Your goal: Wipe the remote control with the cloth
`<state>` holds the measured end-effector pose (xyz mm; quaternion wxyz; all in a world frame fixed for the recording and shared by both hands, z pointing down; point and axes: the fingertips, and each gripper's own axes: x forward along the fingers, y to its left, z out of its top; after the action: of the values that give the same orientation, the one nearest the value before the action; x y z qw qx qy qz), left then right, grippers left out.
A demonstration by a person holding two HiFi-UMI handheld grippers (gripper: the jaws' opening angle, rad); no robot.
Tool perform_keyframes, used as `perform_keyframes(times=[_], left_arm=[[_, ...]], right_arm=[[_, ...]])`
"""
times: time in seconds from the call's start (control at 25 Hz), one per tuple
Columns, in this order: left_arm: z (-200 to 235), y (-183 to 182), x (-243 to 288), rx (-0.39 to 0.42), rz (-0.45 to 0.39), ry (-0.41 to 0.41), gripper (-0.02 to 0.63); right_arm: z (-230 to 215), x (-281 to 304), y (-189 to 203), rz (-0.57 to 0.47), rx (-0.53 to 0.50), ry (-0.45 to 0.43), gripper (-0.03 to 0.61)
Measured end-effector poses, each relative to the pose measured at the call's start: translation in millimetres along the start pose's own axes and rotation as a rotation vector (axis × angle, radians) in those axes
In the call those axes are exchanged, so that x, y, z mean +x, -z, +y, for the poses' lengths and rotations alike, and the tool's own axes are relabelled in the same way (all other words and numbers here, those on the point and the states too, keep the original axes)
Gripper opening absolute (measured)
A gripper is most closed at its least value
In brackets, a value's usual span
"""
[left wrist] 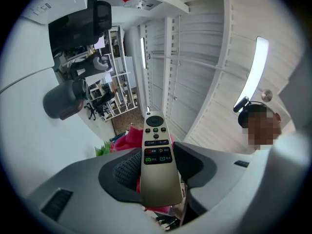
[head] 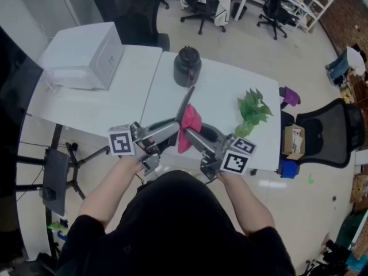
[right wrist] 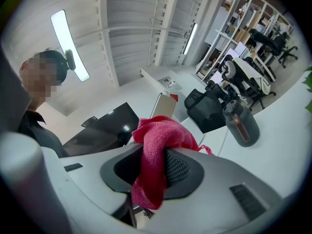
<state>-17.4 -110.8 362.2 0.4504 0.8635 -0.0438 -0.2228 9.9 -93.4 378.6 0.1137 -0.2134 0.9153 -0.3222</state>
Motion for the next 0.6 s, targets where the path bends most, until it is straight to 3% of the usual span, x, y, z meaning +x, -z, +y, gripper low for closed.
perform_keyframes(times=[0.44,0.6], left_arm=[[-11.2,33.2,-0.1,-0.027,0.107,0.061,0.21],[-1.1,25.9,-1.2,0.011,0.089,0.01,0.21]], right_arm=[[-14.1,-19.6,-64.1,-0.136,-0.053,0.068,0.114],[-15.6,-26.8,-66.0,-0.157,-0.071,0.103,0.114]])
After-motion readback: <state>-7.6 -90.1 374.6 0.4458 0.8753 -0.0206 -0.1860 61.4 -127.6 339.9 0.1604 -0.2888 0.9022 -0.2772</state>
